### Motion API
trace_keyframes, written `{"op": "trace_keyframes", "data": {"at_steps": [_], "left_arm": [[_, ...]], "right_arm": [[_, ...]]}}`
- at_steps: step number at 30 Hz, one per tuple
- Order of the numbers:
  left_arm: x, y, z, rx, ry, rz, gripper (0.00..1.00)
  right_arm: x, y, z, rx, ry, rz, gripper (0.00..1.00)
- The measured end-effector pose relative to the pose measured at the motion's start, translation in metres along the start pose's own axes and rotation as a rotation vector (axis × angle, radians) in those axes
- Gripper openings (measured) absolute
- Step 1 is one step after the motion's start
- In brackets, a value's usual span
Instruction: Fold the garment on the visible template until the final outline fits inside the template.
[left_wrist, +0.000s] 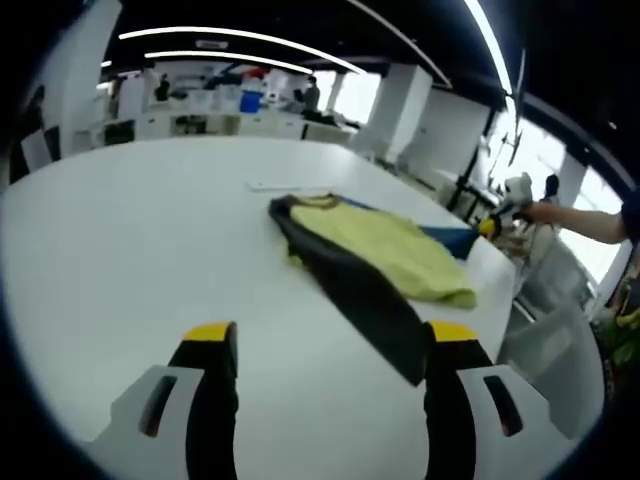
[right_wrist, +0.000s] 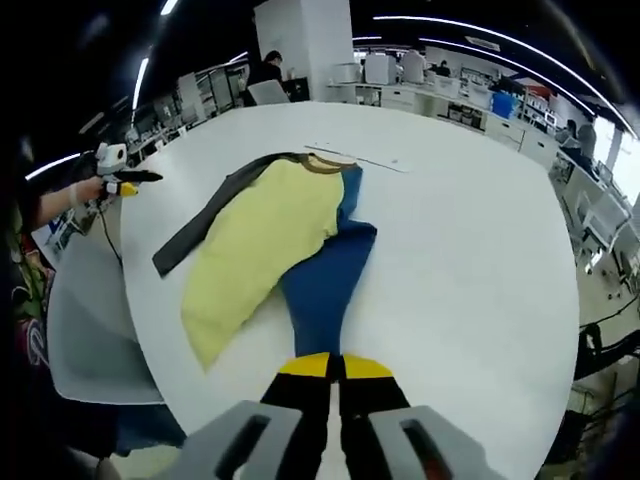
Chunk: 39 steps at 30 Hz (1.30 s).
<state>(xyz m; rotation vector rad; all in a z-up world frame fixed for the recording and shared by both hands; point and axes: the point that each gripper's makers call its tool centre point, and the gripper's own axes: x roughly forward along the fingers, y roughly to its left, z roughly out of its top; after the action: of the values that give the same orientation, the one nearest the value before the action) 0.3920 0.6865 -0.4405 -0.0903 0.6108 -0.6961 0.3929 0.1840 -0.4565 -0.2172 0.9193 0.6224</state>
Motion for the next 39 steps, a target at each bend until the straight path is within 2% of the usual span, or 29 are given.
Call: {"op": "trace_keyframes", "data": {"at_steps": [2, 5, 9, 15, 19, 24, 28, 29, 30, 38, 39], "left_arm": [[0.001, -0.001, -0.001, -0.002, 0.003, 0.0, 0.72], [0.003, 0.0, -0.001, -0.005, 0.005, 0.0, 0.72], [0.005, -0.002, 0.0, -0.004, 0.01, 0.003, 0.72], [0.008, 0.002, 0.002, -0.006, 0.013, 0.008, 0.72], [0.01, -0.001, 0.007, -0.004, 0.009, 0.012, 0.72], [0.012, 0.005, 0.009, -0.009, 0.006, 0.019, 0.72], [0.011, 0.009, 0.008, -0.014, 0.009, 0.027, 0.72], [0.011, 0.011, 0.007, -0.017, 0.011, 0.031, 0.72], [0.011, 0.012, 0.007, -0.019, 0.012, 0.032, 0.72], [0.01, 0.015, 0.003, -0.031, 0.02, 0.053, 0.72], [0.01, 0.015, 0.003, -0.034, 0.021, 0.055, 0.72]], "right_arm": [[-0.003, -0.006, -0.003, 0.018, 0.012, -0.004, 0.0], [-0.006, -0.025, -0.014, 0.031, 0.068, -0.026, 0.0], [-0.012, -0.039, -0.021, 0.06, 0.093, -0.053, 0.0], [-0.014, -0.072, -0.018, 0.072, 0.105, -0.098, 0.0], [-0.013, -0.085, -0.016, 0.052, 0.135, -0.116, 0.0], [-0.01, -0.099, -0.015, 0.042, 0.171, -0.131, 0.0], [-0.009, -0.126, -0.015, 0.047, 0.192, -0.163, 0.0], [-0.008, -0.141, -0.014, 0.046, 0.193, -0.173, 0.0], [-0.009, -0.146, -0.013, 0.048, 0.193, -0.183, 0.0], [-0.018, -0.172, -0.012, 0.049, 0.209, -0.247, 0.0], [-0.019, -0.167, -0.011, 0.046, 0.209, -0.252, 0.0]]}}
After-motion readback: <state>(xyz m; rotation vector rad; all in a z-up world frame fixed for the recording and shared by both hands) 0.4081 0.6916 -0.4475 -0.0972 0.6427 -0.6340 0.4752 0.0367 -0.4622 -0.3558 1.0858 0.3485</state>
